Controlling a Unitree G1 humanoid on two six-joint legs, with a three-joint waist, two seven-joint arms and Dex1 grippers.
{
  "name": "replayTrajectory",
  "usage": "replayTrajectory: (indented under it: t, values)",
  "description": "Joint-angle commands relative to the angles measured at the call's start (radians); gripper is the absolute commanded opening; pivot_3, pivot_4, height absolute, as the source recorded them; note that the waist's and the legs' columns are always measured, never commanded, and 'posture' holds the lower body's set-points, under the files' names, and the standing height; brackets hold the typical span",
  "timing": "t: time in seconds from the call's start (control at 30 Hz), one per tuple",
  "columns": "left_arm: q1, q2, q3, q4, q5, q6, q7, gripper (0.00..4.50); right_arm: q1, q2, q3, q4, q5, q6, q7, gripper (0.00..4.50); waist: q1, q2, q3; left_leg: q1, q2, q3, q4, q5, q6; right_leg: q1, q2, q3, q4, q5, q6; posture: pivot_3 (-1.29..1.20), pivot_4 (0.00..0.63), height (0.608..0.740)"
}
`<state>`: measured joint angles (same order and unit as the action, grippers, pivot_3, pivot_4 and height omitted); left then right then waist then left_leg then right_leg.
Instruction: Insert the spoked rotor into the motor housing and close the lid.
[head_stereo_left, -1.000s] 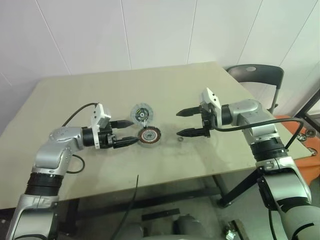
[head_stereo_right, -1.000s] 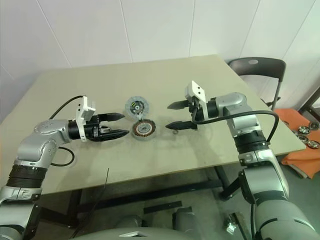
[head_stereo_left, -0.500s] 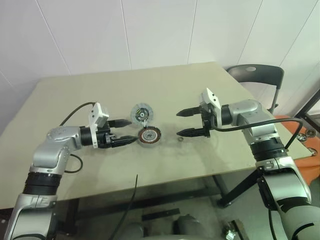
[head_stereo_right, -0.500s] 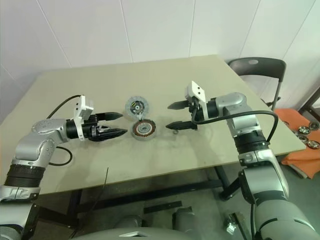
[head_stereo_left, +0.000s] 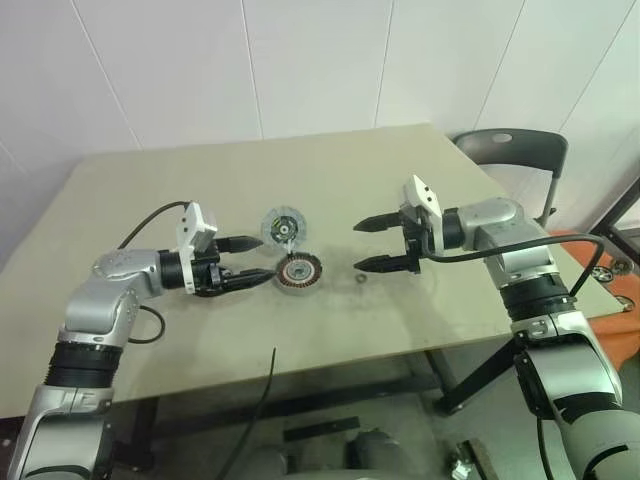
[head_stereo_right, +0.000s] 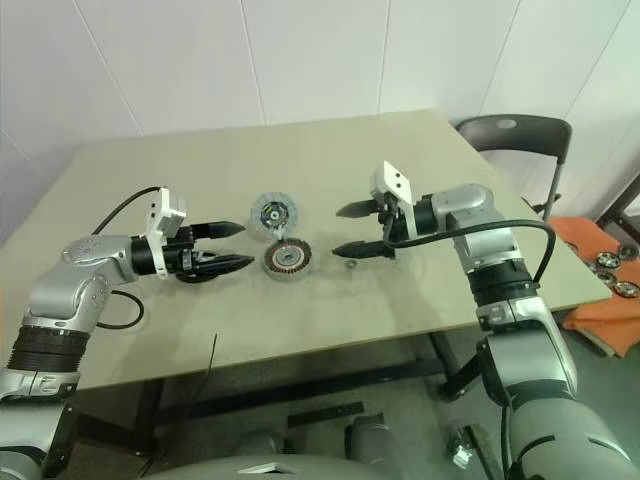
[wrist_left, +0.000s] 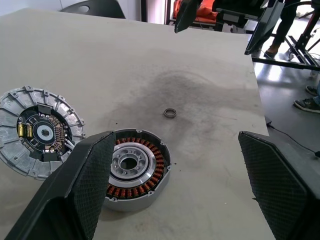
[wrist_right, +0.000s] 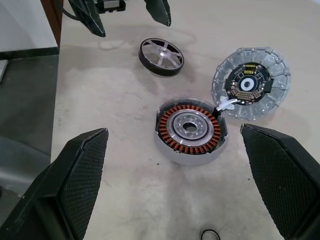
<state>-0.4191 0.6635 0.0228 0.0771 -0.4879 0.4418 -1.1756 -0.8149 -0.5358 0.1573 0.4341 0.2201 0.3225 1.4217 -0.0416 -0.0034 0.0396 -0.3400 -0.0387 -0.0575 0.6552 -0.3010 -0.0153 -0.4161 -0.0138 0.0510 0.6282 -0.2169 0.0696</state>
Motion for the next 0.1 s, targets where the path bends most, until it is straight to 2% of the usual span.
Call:
replayTrajectory:
  t: [0.03,0.1]
  values:
    - [-0.015,0.004,0.027,-0.013,-0.001,-0.027,0.007,4.18,-0.042,0.013,0.001,0.040,-0.022,-0.051,-0.032,4.44,0.000,0.000,0.000,0.000,0.000,0.000,0.000,0.000,0.000,0.000,0.000,0.000,0.000,0.000,0.000,0.00,0.000,0.740]
    - [-0.016,-0.003,0.028,-0.008,0.003,-0.035,0.017,4.18,-0.048,0.019,0.003,0.080,-0.042,-0.083,-0.053,4.44,0.000,0.000,0.000,0.000,0.000,0.000,0.000,0.000,0.000,0.000,0.000,0.000,0.000,0.000,0.000,0.00,0.000,0.740]
